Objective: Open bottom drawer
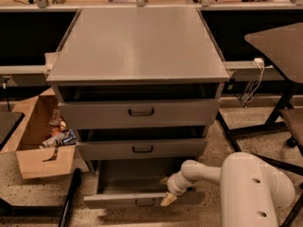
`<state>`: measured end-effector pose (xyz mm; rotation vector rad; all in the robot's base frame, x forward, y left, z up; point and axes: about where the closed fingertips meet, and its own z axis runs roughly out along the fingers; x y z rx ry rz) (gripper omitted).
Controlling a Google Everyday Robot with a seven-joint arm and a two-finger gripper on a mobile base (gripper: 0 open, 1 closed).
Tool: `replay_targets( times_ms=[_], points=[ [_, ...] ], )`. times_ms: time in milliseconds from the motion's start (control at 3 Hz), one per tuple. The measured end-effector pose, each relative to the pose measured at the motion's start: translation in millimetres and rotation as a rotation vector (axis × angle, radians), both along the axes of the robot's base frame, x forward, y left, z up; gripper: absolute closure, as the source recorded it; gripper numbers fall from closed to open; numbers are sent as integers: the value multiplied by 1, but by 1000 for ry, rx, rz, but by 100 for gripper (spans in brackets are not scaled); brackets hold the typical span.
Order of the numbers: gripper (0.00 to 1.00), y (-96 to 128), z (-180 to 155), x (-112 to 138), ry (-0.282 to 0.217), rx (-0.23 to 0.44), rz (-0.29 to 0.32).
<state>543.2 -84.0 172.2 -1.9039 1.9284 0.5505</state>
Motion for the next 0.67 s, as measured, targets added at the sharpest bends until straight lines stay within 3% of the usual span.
replay_targets(
  times_ms=[667],
  points=[
    [0, 0, 0, 0, 0, 0, 0]
  ],
)
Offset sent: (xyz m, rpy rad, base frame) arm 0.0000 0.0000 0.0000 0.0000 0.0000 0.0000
